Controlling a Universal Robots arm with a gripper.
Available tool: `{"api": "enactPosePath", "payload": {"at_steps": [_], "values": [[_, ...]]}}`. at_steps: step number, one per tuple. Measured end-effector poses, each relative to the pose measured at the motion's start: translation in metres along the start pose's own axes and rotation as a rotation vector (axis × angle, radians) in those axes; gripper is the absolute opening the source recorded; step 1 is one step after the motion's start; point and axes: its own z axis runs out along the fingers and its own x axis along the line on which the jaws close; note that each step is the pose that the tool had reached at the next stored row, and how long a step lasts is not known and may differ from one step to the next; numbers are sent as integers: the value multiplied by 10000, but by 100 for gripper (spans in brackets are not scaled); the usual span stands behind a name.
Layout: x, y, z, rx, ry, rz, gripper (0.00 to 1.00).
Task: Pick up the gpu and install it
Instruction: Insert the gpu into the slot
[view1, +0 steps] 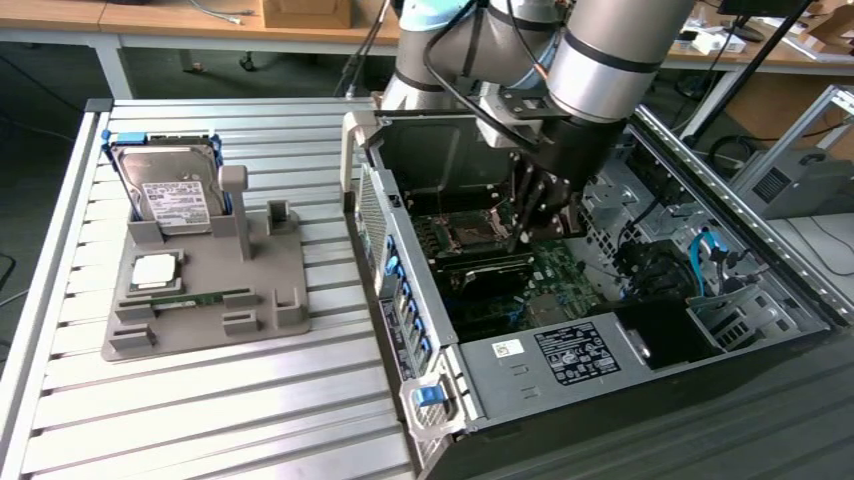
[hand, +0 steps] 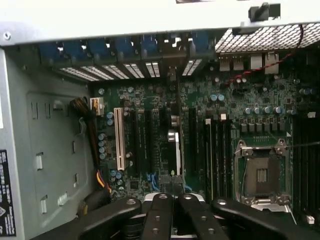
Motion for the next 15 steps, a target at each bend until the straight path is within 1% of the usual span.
{"api": "enactPosePath", "payload": {"at_steps": [3, 8, 11, 13, 15], "values": [[-7, -167, 2, -123, 6, -20, 11], [-16, -357, 4, -252, 15, -53, 11], [-21, -461, 7, -317, 16, -68, 11], [-22, -498, 7, -336, 18, -77, 11], [-23, -505, 7, -338, 17, -77, 11]]}}
